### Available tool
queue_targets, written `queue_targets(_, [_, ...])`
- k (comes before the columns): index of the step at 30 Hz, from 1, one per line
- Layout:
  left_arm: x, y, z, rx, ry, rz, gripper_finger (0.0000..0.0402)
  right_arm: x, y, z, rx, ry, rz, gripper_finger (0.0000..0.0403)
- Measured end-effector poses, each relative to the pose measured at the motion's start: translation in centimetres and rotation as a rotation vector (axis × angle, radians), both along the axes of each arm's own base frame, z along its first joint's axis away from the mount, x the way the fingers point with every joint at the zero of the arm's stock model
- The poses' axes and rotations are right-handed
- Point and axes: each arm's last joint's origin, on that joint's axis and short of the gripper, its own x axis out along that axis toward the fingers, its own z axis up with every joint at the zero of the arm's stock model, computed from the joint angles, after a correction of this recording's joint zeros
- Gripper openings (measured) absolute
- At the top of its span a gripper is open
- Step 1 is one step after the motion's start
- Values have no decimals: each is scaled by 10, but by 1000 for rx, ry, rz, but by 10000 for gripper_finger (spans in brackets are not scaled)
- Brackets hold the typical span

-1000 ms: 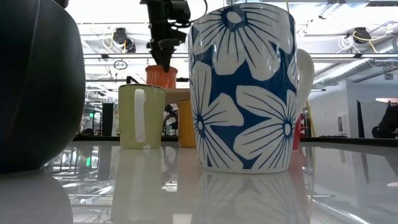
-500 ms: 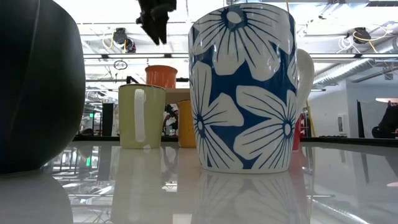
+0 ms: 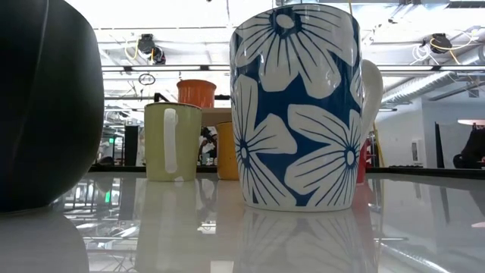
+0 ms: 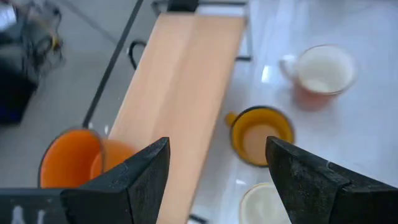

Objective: Place coffee mugs
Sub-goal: Put the red mug on the shelf

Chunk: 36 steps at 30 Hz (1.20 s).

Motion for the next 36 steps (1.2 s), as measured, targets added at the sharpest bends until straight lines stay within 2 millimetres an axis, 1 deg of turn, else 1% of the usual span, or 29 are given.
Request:
queue_targets(3, [4, -28, 1, 44, -18, -57, 269, 0, 0, -2, 27, 8, -7, 130])
queue_targets(6, [8, -51, 1, 69, -43, -116, 269, -1, 0, -8, 44, 27, -14, 130])
queue_targets(9, [18, -68, -9, 86, -77, -170, 269, -1, -1, -14, 68, 44, -22, 130])
queue_targets(10, [21, -73, -14, 88, -81, -186, 269, -1, -1, -14, 76, 46, -25, 130])
queue_targets(14, [26, -87, -46, 86, -82, -224, 268, -1, -1, -15, 122, 47, -38, 130])
queue_targets(18, [23, -96, -87, 62, -75, -220, 268, -1, -1, -15, 156, 51, -46, 130])
queue_targets(20, [15, -99, -103, 54, -75, -210, 268, -1, -1, -16, 156, 56, -46, 130])
queue_targets(21, [10, -100, -108, 47, -95, -203, 268, -2, -1, -16, 154, 58, -47, 130])
queue_targets(28, [-40, -101, -128, -18, -217, -171, 268, -3, -1, -19, 140, 93, -52, 130])
queue_targets(31, [-60, -97, -133, -42, -275, -150, 268, -3, -2, -21, 130, 108, -55, 130])
queue_targets(36, [-89, -87, -152, -58, -298, -73, 268, -1, -6, -20, 149, 100, -80, 130])
